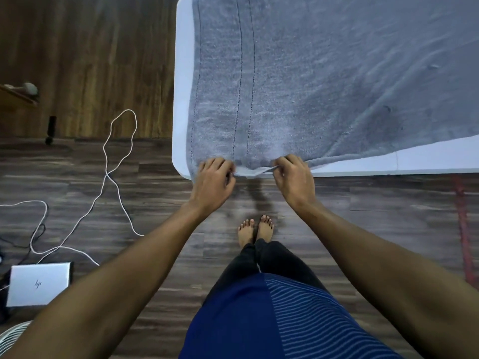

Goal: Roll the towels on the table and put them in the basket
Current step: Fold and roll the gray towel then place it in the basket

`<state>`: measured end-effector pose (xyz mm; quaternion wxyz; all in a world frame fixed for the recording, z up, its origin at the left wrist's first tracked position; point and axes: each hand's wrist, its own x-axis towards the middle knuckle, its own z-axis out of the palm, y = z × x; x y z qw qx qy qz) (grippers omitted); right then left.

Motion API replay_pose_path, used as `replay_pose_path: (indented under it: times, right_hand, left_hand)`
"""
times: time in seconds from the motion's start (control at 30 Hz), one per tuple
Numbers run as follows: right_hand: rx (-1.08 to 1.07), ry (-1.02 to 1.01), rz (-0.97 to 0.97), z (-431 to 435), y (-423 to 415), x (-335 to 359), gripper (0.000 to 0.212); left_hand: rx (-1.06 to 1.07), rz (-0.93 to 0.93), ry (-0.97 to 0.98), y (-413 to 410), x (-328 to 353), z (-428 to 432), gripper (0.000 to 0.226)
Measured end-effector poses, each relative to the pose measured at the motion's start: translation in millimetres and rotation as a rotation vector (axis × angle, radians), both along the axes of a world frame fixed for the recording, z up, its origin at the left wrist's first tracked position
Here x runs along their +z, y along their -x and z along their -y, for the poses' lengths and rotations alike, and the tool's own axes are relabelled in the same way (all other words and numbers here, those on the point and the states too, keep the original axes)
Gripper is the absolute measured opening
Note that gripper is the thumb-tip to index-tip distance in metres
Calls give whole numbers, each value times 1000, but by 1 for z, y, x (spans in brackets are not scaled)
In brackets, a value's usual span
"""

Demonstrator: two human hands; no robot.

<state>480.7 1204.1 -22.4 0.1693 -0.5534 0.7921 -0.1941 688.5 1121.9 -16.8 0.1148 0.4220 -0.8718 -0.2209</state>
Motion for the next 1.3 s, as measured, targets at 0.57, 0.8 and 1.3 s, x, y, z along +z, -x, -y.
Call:
replay_pose_path:
  times: [0.57, 0.8, 1.3]
  right_hand:
    - [177, -93, -87, -50, 60, 1, 17]
    - [232, -120, -106, -73, 108, -5, 7]
    - [207, -320, -79, -80, 94, -3, 25]
  left_hand:
    - [-206, -44, -11, 66, 8, -31, 11]
    - [-179, 15, 0, 64, 9, -66, 8]
    - [-77, 512, -48, 81, -6, -70, 29]
